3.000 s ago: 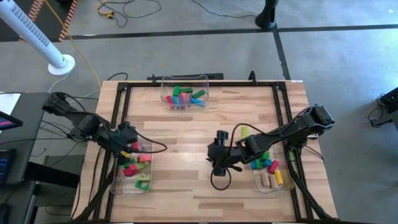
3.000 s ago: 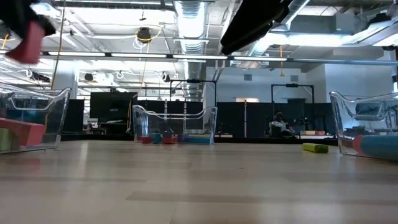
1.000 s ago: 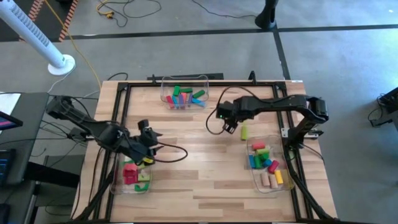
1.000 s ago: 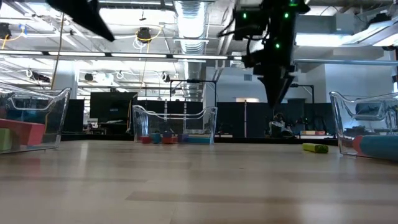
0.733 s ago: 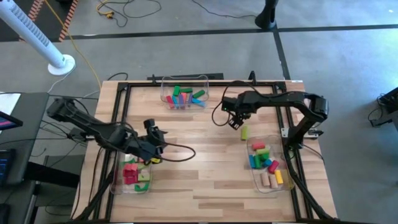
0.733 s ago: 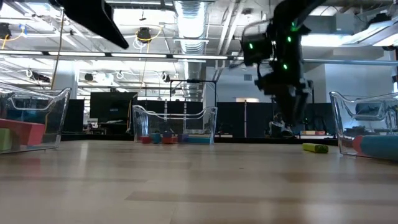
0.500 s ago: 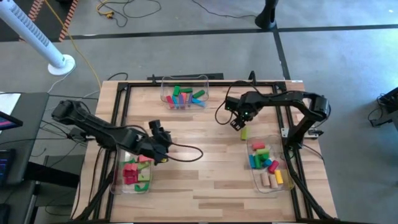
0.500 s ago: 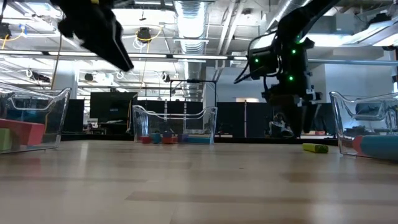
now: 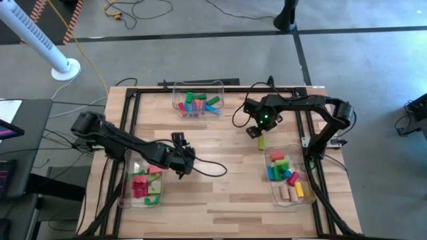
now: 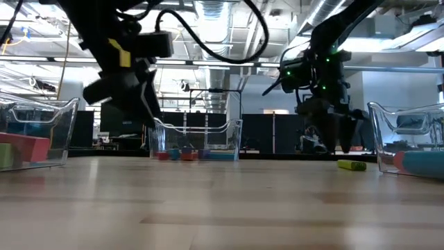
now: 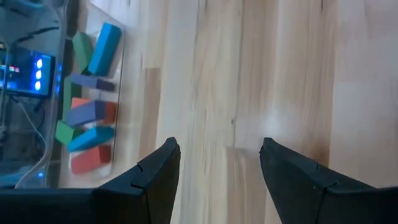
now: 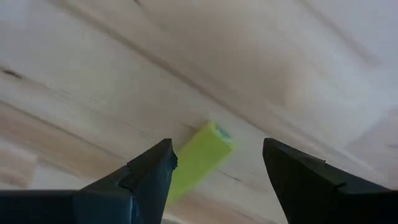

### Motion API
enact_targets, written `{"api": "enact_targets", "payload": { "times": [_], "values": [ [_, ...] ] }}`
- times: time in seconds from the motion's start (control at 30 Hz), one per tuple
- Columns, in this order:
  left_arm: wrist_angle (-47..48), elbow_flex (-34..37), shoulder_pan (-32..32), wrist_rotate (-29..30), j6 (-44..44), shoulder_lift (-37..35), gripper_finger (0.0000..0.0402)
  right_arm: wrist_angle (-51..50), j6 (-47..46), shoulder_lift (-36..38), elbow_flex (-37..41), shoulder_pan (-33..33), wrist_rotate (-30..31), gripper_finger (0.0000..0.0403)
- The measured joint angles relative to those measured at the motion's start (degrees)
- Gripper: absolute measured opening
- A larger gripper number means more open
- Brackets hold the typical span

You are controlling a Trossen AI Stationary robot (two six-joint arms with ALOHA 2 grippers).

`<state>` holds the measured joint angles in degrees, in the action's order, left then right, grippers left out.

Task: Sort blocks by size
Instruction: Put the light green rectangular block into the top transparent bin

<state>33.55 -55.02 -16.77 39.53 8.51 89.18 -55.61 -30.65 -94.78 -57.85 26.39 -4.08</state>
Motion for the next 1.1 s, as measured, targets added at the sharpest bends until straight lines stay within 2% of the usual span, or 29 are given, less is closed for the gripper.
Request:
{"api": "enact_targets", "payload": {
  "times": [0.1, 0.3, 0.47, 0.67, 1.1],
  "values": [
    [-2.09, 0.00, 0.04, -0.01, -1.44, 1.19, 0.0212, 0.37, -0.85, 0.00, 1.26, 0.00, -3.51, 0.0282],
    [-6.52, 0.00, 0.06, -0.61, -5.45, 1.84, 0.0212, -0.20, -3.61, 0.00, 4.13, 0.40, -4.58, 0.0282],
    [-9.39, 0.01, 0.11, -0.72, -8.73, 1.84, 0.0212, 5.23, -4.03, -0.02, 7.15, 0.72, -9.13, 0.0282],
    [-11.99, 0.00, 0.13, -0.79, -10.88, 1.84, 0.0212, 8.92, -5.11, 0.06, 8.40, -0.43, -9.41, 0.0282],
    [-12.40, 0.00, 0.11, -0.85, -9.29, 1.84, 0.0212, 6.31, -4.79, 0.05, 8.37, -5.73, -8.02, 0.0265]
  ]
}}
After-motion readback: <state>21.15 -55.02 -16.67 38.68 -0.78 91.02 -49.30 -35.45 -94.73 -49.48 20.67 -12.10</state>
